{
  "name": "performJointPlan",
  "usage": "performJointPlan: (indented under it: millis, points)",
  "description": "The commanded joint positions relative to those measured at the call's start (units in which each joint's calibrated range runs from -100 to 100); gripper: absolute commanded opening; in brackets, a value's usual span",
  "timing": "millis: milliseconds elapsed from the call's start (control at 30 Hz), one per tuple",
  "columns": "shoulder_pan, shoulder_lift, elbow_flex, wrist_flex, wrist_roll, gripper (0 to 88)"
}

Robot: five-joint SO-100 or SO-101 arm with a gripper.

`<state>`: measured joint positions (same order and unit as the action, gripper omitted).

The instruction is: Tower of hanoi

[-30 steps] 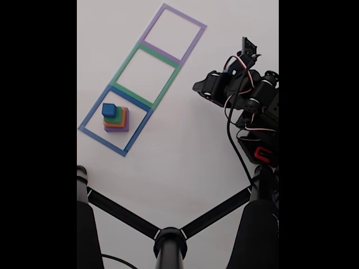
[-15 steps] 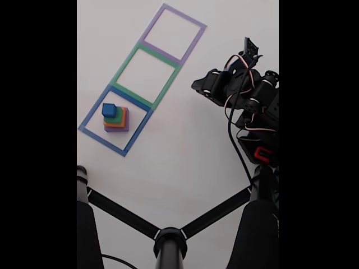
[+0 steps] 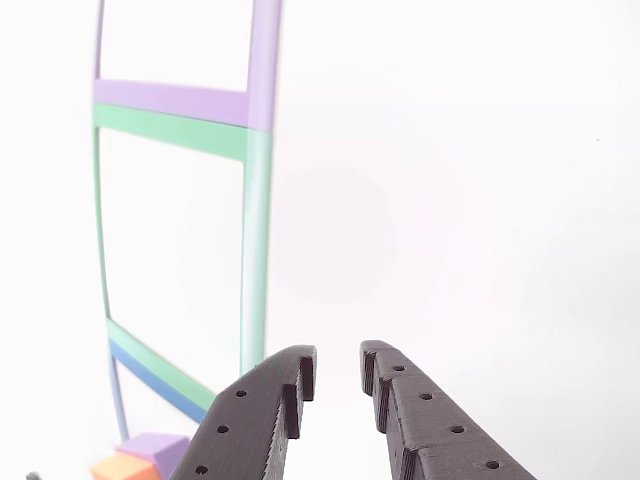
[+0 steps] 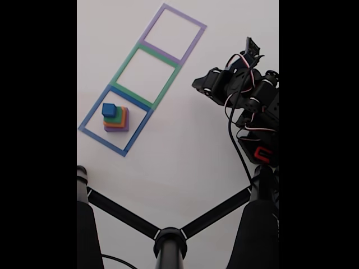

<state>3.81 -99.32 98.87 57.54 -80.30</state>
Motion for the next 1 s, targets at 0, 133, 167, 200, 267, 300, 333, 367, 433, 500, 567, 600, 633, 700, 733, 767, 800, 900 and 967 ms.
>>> performJointPlan:
  millis: [0,133,167,200,267,300,333,367,433,500,567,600,633,700,733,767,800,900,967]
  points:
    - [-0.5,-0.6,1.0,-2.9,-6.5,1.0]
    - [-0.5,-0.7,1.1,-2.9,-8.9,1.0]
    - [-0.4,-0.7,1.1,-3.0,-8.3,1.0]
    - [-0.3,-0.7,1.1,-3.0,-8.3,1.1]
    - [-0.3,-0.7,1.1,-2.9,-8.3,1.1]
    - [-0.3,-0.7,1.1,-2.9,-7.9,1.1]
    - [-0.3,-0.7,1.1,-2.9,-7.9,1.1]
    - [-0.3,-0.7,1.1,-2.8,-8.7,1.1]
    - [-0.2,-0.7,1.1,-2.8,-10.3,1.1]
    - [-0.1,-0.7,1.1,-2.8,-10.5,1.1]
    - [-0.1,-0.7,1.1,-2.8,-10.1,1.1]
    - [-0.1,-0.7,1.1,-2.8,-10.1,1.1]
    - [-0.1,-0.7,1.1,-2.8,-10.0,1.1]
    - [-0.1,-0.7,1.1,-2.8,-9.8,1.1]
    - [-0.1,-0.7,1.1,-2.8,-9.8,1.1]
    - [-0.1,-0.7,1.1,-2.8,-9.8,1.1]
    - [-0.1,-0.7,1.1,-2.8,-9.8,1.1]
    - [-0.1,-0.7,1.1,-2.8,-9.8,1.1]
    - [-0.1,-0.7,1.1,-2.8,-9.8,1.1]
